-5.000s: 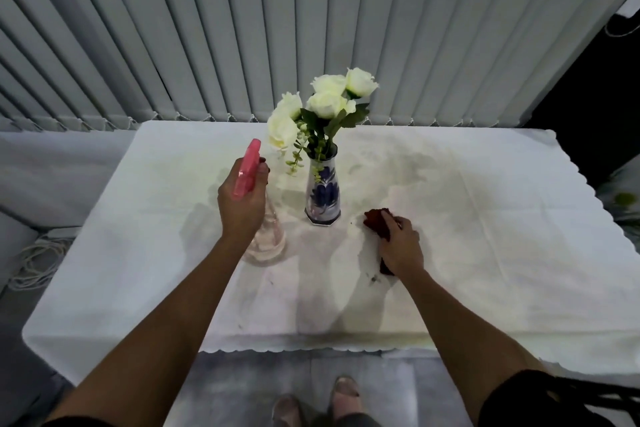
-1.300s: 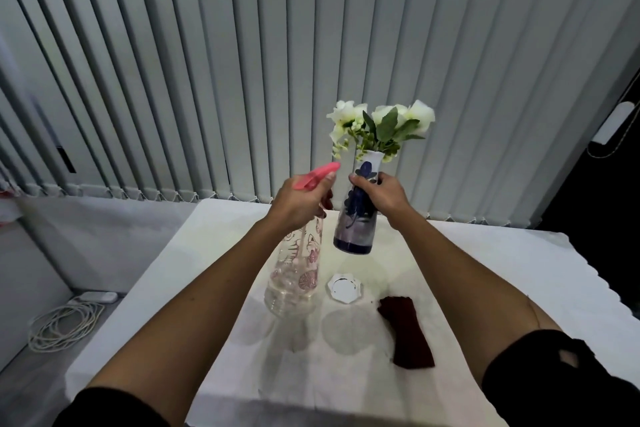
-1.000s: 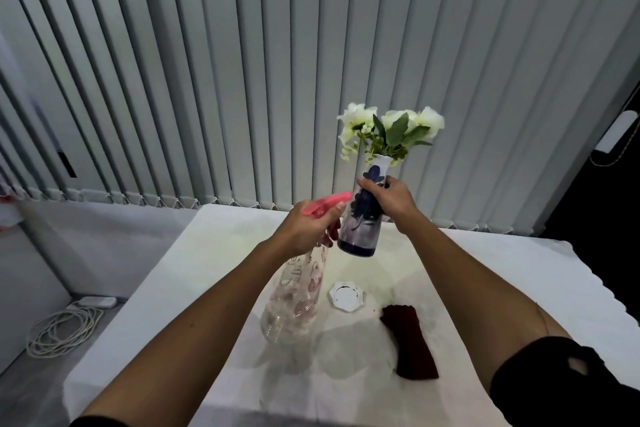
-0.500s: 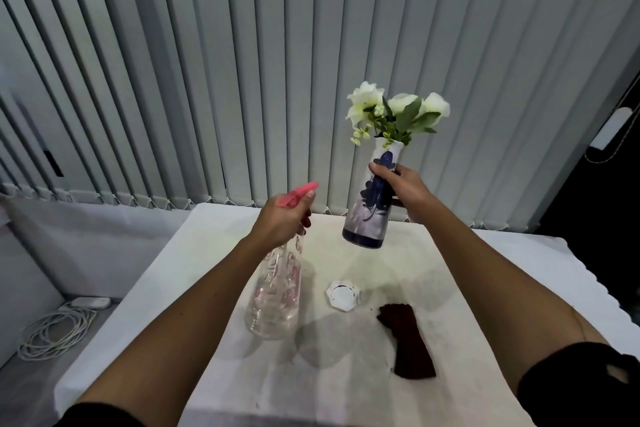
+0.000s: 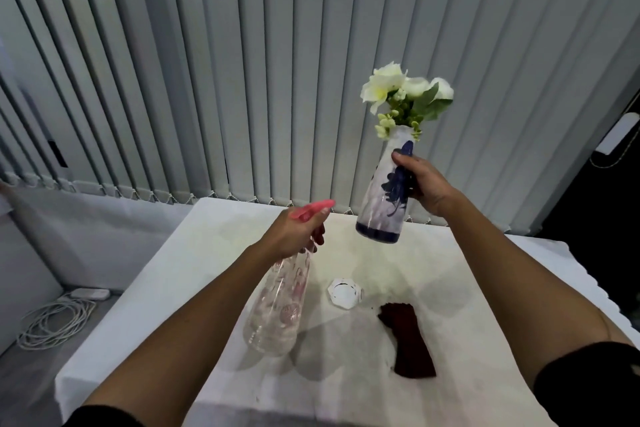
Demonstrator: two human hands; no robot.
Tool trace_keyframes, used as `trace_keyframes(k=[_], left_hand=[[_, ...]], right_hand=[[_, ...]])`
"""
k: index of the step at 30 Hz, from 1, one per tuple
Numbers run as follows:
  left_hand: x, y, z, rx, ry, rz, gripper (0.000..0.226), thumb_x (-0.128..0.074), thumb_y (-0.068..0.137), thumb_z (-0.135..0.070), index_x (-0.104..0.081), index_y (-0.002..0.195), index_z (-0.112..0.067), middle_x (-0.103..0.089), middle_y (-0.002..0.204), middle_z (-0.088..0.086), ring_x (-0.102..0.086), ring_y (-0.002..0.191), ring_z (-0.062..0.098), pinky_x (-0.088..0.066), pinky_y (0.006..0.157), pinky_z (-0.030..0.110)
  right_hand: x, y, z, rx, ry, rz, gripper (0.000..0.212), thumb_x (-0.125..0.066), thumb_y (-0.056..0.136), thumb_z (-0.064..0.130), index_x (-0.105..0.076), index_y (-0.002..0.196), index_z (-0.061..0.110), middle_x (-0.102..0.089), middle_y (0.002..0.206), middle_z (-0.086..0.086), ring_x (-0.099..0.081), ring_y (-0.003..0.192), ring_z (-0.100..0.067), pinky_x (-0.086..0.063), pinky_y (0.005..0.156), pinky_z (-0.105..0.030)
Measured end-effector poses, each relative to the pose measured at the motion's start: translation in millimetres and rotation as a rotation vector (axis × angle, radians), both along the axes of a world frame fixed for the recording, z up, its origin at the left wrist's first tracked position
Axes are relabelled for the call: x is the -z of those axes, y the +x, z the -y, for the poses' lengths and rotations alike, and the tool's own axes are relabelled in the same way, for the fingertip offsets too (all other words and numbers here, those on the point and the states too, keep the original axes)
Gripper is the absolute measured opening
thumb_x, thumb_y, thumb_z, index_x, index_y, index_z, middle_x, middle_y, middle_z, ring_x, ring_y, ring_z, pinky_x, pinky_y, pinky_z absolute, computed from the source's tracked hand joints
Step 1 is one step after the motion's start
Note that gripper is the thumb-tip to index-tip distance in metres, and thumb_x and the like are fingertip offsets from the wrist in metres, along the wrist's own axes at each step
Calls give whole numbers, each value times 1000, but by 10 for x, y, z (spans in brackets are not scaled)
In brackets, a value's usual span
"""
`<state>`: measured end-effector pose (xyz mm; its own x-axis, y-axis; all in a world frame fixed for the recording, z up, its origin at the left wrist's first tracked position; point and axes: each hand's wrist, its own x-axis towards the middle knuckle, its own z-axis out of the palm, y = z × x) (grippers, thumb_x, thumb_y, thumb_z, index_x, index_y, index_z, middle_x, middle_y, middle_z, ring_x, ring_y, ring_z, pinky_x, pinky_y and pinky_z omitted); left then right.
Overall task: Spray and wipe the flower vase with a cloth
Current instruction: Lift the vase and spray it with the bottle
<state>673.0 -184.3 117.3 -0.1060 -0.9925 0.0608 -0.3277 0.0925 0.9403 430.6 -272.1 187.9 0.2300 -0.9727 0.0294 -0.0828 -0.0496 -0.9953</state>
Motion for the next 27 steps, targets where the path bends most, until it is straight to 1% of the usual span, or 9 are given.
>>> trace_keyframes(k=[2,4,7,10,14,17,20,24,27], left_hand=[[60,11,-55,65,18,-19,30,-49,97,-41,-61,124,-36,-66,74,6,-64,56,18,-47,57,30],[84,-8,-101,97,20,-56,26,-50,98,-35,-63,121,-34,-64,73,7,-63,53,14,-49,58,30],[69,-88,-131,113,8,-76,22,-52,97,-33,-64,113,-40,-59,71,7,-62,53,15,-46,54,27],[2,-190,-133,129,-18,-94,26,-53,97,-31,-63,120,-33,-57,73,9,-61,53,13,-46,50,21],[-70,-227,-106,109,-59,-88,35,-50,98,-28,-56,132,-22,-61,77,12,-61,52,3,-45,50,15],[-29,-140,-23,11,-104,-75,37,-48,98,-33,-54,134,-26,-63,75,10,-61,55,8,-45,51,14],[34,0,75,-112,-137,-81,39,-50,97,-37,-55,134,-28,-63,72,10,-62,59,16,-45,51,14],[108,204,153,-263,-185,-131,38,-54,94,-40,-56,131,-33,-67,75,5,-63,58,6,-50,56,17],[183,357,236,-353,-189,-137,36,-56,91,-47,-58,126,-41,-70,76,2,-64,60,9,-54,64,25]], right_hand=[[-43,-27,23,42,-12,32,18,-60,90,34,-58,96,17,-67,80,-3,-69,72,-18,-55,74,-34],[-57,-28,45,89,-14,35,21,-63,87,37,-57,95,18,-70,81,-3,-72,72,-20,-56,74,-35],[-3,17,75,172,-15,15,35,-72,77,45,-61,96,19,-74,94,-7,-72,88,-26,-55,84,-39],[88,111,74,240,17,15,43,-76,71,48,-64,101,19,-73,102,-8,-70,95,-27,-53,88,-40],[205,208,60,276,69,8,45,-75,74,45,-62,104,14,-72,103,-8,-67,97,-25,-50,82,-36],[304,254,39,276,88,-1,39,-75,76,42,-61,100,13,-71,101,-8,-66,94,-23,-50,77,-35],[456,296,27,281,104,-33,43,-76,75,40,-61,102,11,-71,102,-10,-67,92,-23,-54,78,-36],[727,354,14,288,113,-134,60,-79,66,48,-60,103,5,-70,101,-14,-66,95,-28,-53,91,-48],[957,411,-13,333,82,-224,58,-79,66,51,-62,100,6,-70,97,-13,-65,93,-29,-52,90,-49]])
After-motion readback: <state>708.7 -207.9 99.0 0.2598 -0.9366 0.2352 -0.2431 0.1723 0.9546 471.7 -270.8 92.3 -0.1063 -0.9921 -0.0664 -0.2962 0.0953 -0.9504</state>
